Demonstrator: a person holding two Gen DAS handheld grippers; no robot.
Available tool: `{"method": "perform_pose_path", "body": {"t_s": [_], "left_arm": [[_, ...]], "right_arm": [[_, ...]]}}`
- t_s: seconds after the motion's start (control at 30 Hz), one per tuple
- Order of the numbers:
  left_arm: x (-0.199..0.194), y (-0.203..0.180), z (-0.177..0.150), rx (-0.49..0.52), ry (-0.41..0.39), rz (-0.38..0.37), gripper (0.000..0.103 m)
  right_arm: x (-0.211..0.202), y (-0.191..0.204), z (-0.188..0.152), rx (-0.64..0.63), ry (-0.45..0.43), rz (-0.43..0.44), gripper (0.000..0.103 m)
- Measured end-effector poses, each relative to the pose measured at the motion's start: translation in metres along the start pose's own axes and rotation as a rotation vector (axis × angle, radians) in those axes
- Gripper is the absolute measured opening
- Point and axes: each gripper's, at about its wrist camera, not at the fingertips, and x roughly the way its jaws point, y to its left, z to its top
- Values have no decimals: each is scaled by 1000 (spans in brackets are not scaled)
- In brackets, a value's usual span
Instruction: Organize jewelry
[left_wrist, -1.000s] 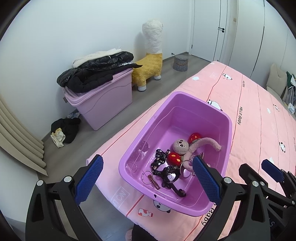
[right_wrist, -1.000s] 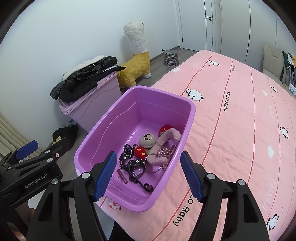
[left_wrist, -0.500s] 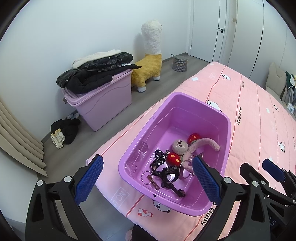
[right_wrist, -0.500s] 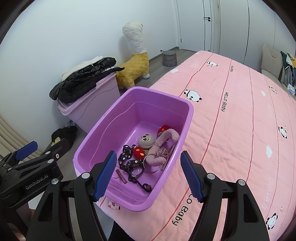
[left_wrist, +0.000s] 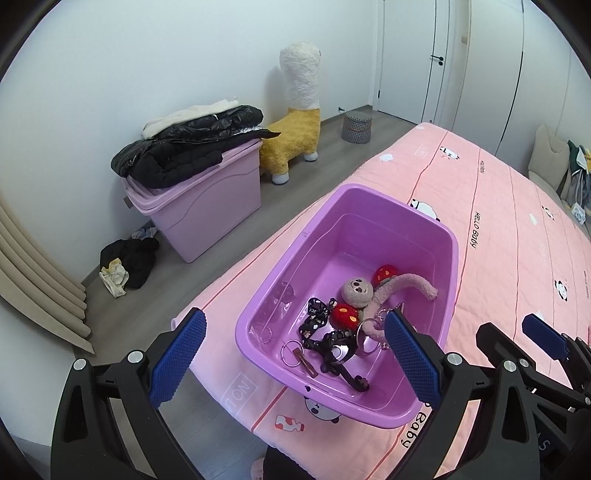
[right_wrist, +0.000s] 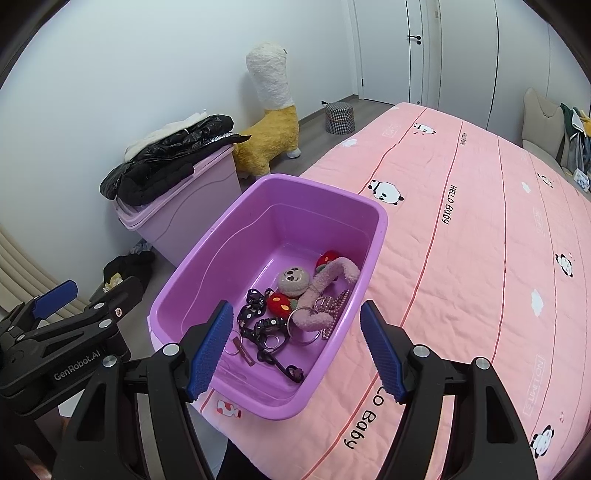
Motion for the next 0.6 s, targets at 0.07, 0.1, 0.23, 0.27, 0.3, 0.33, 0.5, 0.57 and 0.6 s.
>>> {"method": "perform_pose_path", "body": {"t_s": [0.07,0.1,0.23,0.27,0.3,0.33,0.5,0.57,0.6], "left_arm": [[0,-1,0,3,3,-2,95],[0,0,-1,3,2,-1,95],[0,0,0,0,2,-2,95],[0,0,1,-2,1,-2,95],[1,0,1,-1,1,-1,95],[1,0,1,-1,2,-3,95],[2,0,0,-1,5,-10,95],[2,0,1,-4,7,-11,95],[2,0,0,-6,6,-7,95]], "right_arm": [[0,0,0,0,1,0,68],[0,0,0,0,1,-1,68],[0,0,0,2,1,1,68],[0,1,0,2,0,0,68],[0,0,-1,2,-1,0,68],[1,0,0,2,0,2,68],[0,0,0,2,2,3,68],[0,0,0,2,2,5,68],[0,1,0,3,2,4,68]]}}
